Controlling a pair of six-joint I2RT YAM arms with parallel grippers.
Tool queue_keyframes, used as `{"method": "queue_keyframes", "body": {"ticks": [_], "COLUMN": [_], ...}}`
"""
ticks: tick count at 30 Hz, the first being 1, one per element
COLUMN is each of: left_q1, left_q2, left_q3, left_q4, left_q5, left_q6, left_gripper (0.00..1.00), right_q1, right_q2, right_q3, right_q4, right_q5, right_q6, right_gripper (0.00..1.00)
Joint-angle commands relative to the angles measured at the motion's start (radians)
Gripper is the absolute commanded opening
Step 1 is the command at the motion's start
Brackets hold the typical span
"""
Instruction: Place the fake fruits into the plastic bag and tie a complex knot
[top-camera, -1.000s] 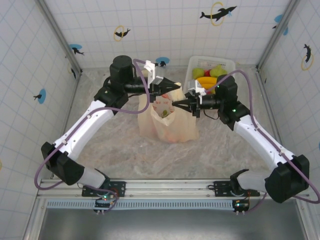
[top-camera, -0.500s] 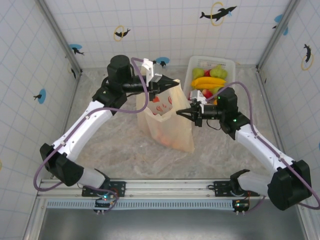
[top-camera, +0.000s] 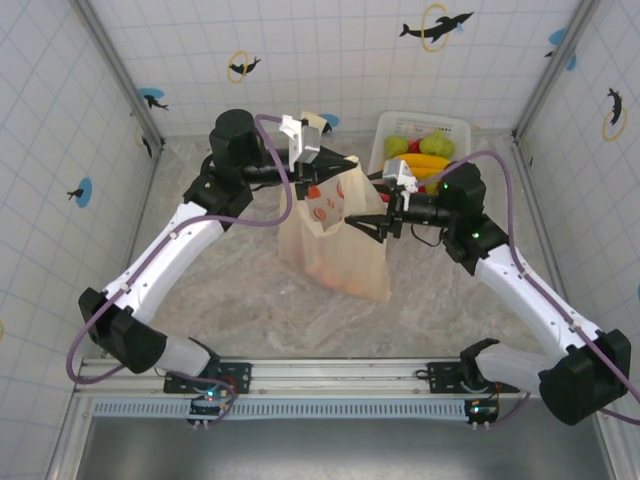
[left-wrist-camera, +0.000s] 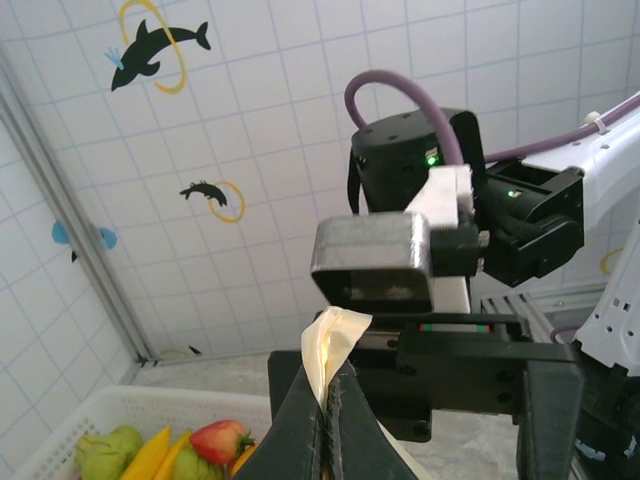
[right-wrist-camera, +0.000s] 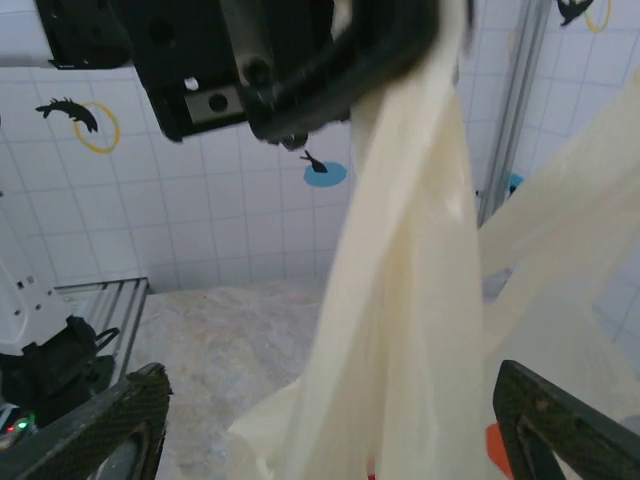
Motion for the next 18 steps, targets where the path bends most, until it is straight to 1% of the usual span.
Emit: {"method": "queue_keyframes", "body": {"ticks": [1,3,7,9,13,14,16,17,18], "left_q1": [0.006,0.006,0.007,0.007,0.008,0.006,0.008,0.007,0.008], "left_q2": [-0.008,-0.009,-0.008,-0.01,-0.01,-0.01,-0.013,-0.014,-0.014], "left_q3": [-0.005,-0.008,-0.015,-0.018,-0.019,-0.022,-0.027,-0.029,-0.03], "left_q4": [0.039,0.047,0.066,0.078,0.1,0.106,0.115,0.119,0.12], "left_q5": [0.017,0.002,-0.018,-0.042,-0.071,-0.074,-0.088,-0.092,-0.1], "left_q6": [-0.014,-0.02,-0.029,-0.038,-0.066,-0.07,-0.075,-0.076,-0.078], "left_gripper": [0.0,0.0,0.0,0.0,0.0,0.0,0.0,0.0,0.0], "right_q1": [0.038,0.061,0.094,0.097,0.097,0.098,0.099,0.099,0.1], "right_q2": [0.01,0.01,-0.012,-0.023,-0.05,-0.051,-0.054,-0.055,-0.056], "right_q3": [0.061,0.055,-0.009,-0.037,-0.096,-0.104,-0.122,-0.132,-0.138], "right_q4": [0.046,0.038,0.056,0.049,0.059,0.065,0.062,0.063,0.062], "right_q5": [0.098,0.139,0.245,0.275,0.319,0.322,0.326,0.331,0.334], "right_q6": [0.029,0.029,0.041,0.042,0.063,0.07,0.074,0.076,0.076], "right_gripper": [0.76,0.68,0.45,0.39,0.3,0.27,0.22,0.18,0.16]}}
